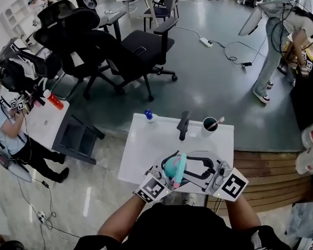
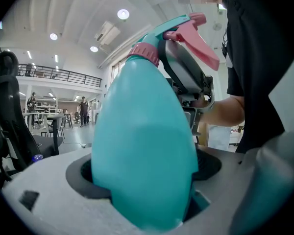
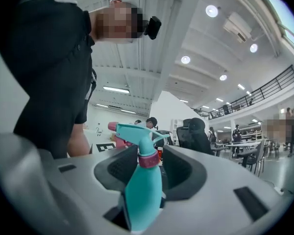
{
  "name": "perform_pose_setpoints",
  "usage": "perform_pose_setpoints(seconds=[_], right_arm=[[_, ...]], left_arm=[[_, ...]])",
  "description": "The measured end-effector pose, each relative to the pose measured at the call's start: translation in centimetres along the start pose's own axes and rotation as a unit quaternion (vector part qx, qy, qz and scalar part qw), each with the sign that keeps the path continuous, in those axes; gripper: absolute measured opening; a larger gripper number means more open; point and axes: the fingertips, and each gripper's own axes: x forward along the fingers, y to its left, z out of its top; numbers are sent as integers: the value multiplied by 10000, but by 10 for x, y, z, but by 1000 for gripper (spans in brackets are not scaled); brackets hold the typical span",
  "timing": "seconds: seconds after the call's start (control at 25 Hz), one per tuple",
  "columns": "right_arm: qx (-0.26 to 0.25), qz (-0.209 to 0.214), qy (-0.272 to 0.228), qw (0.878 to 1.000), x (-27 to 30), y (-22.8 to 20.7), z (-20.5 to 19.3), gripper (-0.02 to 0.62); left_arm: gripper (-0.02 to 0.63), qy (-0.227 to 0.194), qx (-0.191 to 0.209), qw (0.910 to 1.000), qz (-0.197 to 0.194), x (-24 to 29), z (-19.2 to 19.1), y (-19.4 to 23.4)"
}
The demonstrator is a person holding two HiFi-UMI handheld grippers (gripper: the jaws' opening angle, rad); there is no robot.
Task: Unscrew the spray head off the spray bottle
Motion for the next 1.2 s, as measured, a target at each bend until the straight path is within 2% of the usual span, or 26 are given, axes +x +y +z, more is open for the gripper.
perform_pose_setpoints(seconds=[0.12, 0.2, 0.36, 0.64, 1.04, 1.2], right_arm=[[-79, -53, -96, 9999, 1, 1, 2, 135], [-61, -92, -141, 9998, 0, 1, 2, 133], [183, -172, -285, 9993, -2, 0, 4, 130], [586, -323, -840, 9942, -7, -9, 27, 130], [686, -514, -1557, 9841, -26, -16, 78, 130], [470, -748, -1873, 9783, -43, -23, 103, 130]], left_arm=[[474, 9, -14, 10000, -22, 0, 0, -1], [474, 5, -32, 10000, -33, 1, 1, -2], [474, -17, -38, 10000, -38, 1, 1, -3], [474, 24, -44, 10000, -7, 0, -3, -3], [474, 470, -181, 9962, 711, -11, -30, 21], [472, 659, -264, 9936, 884, -17, -46, 26]])
